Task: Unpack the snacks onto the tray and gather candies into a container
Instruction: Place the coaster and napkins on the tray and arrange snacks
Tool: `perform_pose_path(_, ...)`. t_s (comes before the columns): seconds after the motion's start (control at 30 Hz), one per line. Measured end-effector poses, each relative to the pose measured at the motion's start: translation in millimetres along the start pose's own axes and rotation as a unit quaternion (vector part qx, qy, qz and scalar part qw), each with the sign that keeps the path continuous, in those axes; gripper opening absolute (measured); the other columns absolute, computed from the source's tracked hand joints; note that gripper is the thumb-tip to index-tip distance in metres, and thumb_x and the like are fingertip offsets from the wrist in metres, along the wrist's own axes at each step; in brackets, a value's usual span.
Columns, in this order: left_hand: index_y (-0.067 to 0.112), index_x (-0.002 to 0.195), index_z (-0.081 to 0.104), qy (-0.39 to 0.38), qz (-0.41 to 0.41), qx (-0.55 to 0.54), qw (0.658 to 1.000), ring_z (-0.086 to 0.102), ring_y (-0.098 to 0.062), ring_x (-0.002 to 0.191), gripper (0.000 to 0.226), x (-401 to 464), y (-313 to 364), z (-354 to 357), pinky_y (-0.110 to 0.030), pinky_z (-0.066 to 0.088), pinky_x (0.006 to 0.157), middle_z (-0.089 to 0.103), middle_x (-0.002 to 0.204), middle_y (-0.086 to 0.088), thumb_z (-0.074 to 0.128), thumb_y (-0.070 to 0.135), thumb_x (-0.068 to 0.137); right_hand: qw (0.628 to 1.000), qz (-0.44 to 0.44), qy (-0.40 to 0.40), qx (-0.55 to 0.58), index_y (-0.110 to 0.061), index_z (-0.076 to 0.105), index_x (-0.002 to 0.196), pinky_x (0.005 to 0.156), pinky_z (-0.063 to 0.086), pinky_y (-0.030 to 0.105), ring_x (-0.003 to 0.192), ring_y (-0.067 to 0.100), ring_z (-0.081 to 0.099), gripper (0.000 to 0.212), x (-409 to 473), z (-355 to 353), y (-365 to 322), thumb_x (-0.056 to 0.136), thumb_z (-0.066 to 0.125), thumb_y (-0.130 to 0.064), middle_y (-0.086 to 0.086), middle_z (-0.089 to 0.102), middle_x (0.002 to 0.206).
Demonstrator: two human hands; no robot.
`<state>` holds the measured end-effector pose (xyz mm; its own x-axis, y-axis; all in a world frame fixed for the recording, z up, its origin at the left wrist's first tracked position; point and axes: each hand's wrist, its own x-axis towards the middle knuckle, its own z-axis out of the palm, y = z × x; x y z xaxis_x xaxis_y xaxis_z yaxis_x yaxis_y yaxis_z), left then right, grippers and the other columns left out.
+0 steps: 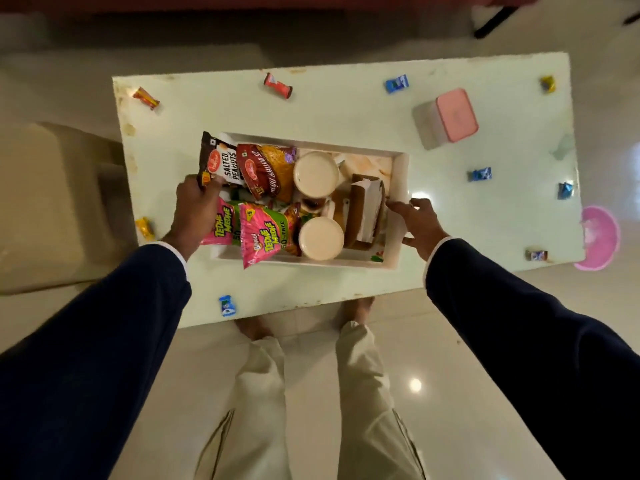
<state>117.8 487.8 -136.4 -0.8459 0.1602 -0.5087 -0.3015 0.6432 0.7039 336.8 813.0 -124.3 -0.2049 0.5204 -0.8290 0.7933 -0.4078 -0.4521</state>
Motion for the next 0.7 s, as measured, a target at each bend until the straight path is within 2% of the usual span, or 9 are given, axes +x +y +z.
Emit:
perform_pose_path(0.1, 0.002, 0.114, 0.066, 0.03, -0.03, -0.024, 0.999, 0.063, -0.022, 0.088, 0.038, -21, -9, 17, -0.03, 0.045, 0.073, 0.067, 0.103, -0.011, 0.057, 0.037, 0.102, 0.999, -0.02, -0.023, -0.033, -0.023, 0.044, 0.13, 0.065, 0.049, 0.034, 0.1, 0.018, 0.062, 0.066, 21, -9, -20, 0.079, 0.079, -0.046, 0.001, 0.06, 0.12)
perform_pose_path(0.17, -0.003, 0.115, 0.066, 0.047, -0.038, -0.034, 0.998, 0.061, -0.02, 0.081, 0.041, -32, -14, 29, -0.029, 0.046, 0.069, 0.065, 0.099, -0.013, 0.057, 0.034, 0.102, 0.998, -0.023, -0.039, -0.052, -0.026, 0.043, 0.124, 0.063, 0.047, 0.033, 0.096, 0.015, 0.061, 0.062, 33, -15, -32, 0.078, 0.08, -0.045, -0.003, 0.059, 0.112)
perform_pose_path(0.27, 0.0, 0.115, 0.067, 0.062, -0.045, -0.046, 0.996, 0.061, -0.008, 0.072, 0.036, -42, -19, 39, -0.011, 0.047, 0.058, 0.067, 0.098, -0.01, 0.057, 0.032, 0.103, 0.995, -0.029, -0.062, -0.077, -0.026, 0.042, 0.123, 0.063, 0.046, 0.032, 0.092, 0.014, 0.059, 0.057, 48, -17, -42, 0.082, 0.078, -0.04, -0.006, 0.057, 0.106)
perform_pose_path(0.3, 0.003, 0.115, 0.068, 0.066, -0.047, -0.051, 0.995, 0.062, -0.009, 0.073, 0.034, -43, -20, 42, -0.011, 0.048, 0.059, 0.068, 0.098, -0.01, 0.056, 0.032, 0.103, 0.994, -0.03, -0.069, -0.081, -0.025, 0.042, 0.124, 0.064, 0.047, 0.033, 0.092, 0.014, 0.059, 0.055, 55, -17, -43, 0.083, 0.077, -0.037, -0.005, 0.057, 0.106)
perform_pose_path(0.43, 0.001, 0.116, 0.067, 0.075, -0.048, -0.068, 0.994, 0.069, -0.033, 0.096, 0.035, -37, -22, 51, -0.045, 0.055, 0.086, 0.071, 0.111, -0.022, 0.054, 0.03, 0.103, 0.992, -0.023, -0.079, -0.092, -0.018, 0.046, 0.131, 0.076, 0.053, 0.04, 0.099, 0.023, 0.061, 0.053, 71, -16, -43, 0.085, 0.072, -0.027, 0.004, 0.059, 0.117)
perform_pose_path(0.5, 0.0, 0.12, 0.067, 0.078, -0.05, -0.072, 0.993, 0.069, -0.036, 0.103, 0.037, -31, -21, 53, -0.049, 0.054, 0.091, 0.071, 0.115, -0.023, 0.053, 0.031, 0.104, 0.992, -0.018, -0.078, -0.095, -0.016, 0.048, 0.13, 0.082, 0.054, 0.043, 0.103, 0.027, 0.06, 0.05, 77, -18, -43, 0.086, 0.069, -0.024, 0.006, 0.058, 0.119)
perform_pose_path(0.6, 0.0, 0.122, 0.066, 0.073, -0.052, -0.068, 0.994, 0.069, -0.038, 0.108, 0.04, -27, -22, 56, -0.052, 0.055, 0.095, 0.069, 0.119, -0.024, 0.053, 0.033, 0.104, 0.991, -0.01, -0.091, -0.097, -0.017, 0.048, 0.115, 0.079, 0.053, 0.041, 0.099, 0.029, 0.057, 0.034, 84, -19, -42, 0.086, 0.067, -0.019, 0.009, 0.056, 0.114)
perform_pose_path(0.7, 0.002, 0.123, 0.065, 0.067, -0.062, -0.075, 0.993, 0.067, -0.038, 0.11, 0.043, -23, -21, 56, -0.056, 0.054, 0.097, 0.064, 0.124, -0.026, 0.055, 0.038, 0.102, 0.992, 0.002, -0.09, -0.085, -0.016, 0.048, 0.12, 0.082, 0.053, 0.043, 0.102, 0.029, 0.058, 0.037, 85, -19, -39, 0.087, 0.066, -0.018, 0.008, 0.057, 0.118)
